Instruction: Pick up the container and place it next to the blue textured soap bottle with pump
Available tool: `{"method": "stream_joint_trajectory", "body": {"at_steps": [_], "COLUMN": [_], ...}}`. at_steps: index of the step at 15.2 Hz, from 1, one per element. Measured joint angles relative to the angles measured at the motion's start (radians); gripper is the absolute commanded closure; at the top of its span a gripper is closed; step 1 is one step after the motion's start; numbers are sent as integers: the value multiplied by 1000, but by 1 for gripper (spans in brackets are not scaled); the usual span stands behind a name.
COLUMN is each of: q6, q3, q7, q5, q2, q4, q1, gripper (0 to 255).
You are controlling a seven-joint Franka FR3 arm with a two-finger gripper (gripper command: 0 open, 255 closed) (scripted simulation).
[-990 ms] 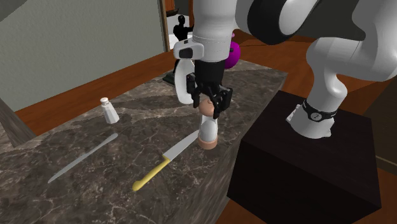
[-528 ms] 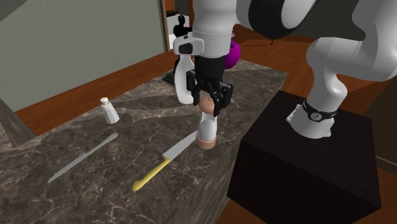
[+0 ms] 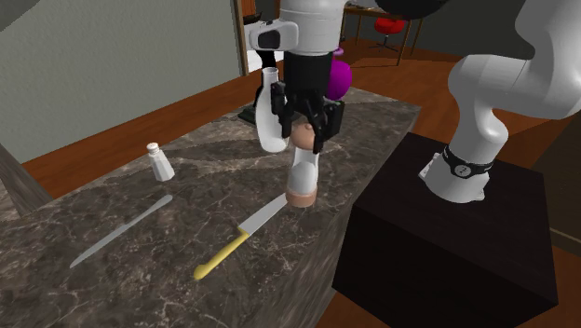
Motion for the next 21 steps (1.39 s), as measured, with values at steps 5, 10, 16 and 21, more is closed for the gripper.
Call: {"method": "stream_joint_trajectory", "body": {"at_steps": [5,10,16,21], "q6": [-67,-135,-216,-282], "q3": [10,16,23,26], "q7": [14,19,24,22], "q5": [-12,-19,-20,-19], "q2": [-26,-44,-51,-54], "q4": [44,96,170,235], "q1": [0,0,3,4], "gripper": [255,255,255,255]}}
